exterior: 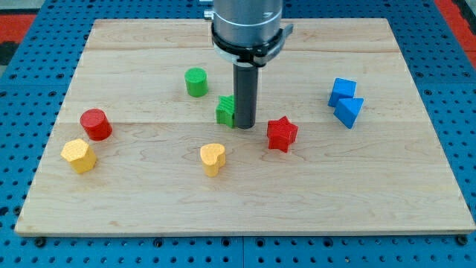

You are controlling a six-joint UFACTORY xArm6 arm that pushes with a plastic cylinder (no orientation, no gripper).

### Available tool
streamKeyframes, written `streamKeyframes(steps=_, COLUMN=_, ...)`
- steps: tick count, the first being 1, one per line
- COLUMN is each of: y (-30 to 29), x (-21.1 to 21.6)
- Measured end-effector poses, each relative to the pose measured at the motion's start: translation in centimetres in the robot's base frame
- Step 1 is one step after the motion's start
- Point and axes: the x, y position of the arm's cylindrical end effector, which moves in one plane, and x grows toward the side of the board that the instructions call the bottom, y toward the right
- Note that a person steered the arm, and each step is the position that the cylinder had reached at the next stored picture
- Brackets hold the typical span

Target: Slide the red star to the green star

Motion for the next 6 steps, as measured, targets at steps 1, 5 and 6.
streamKeyframes(steps=1, y=-1.5, x=-3.8)
streamKeyframes(steps=5, y=4.5, x=3.1)
streamKeyframes(steps=6, y=-4.2, x=-2.2)
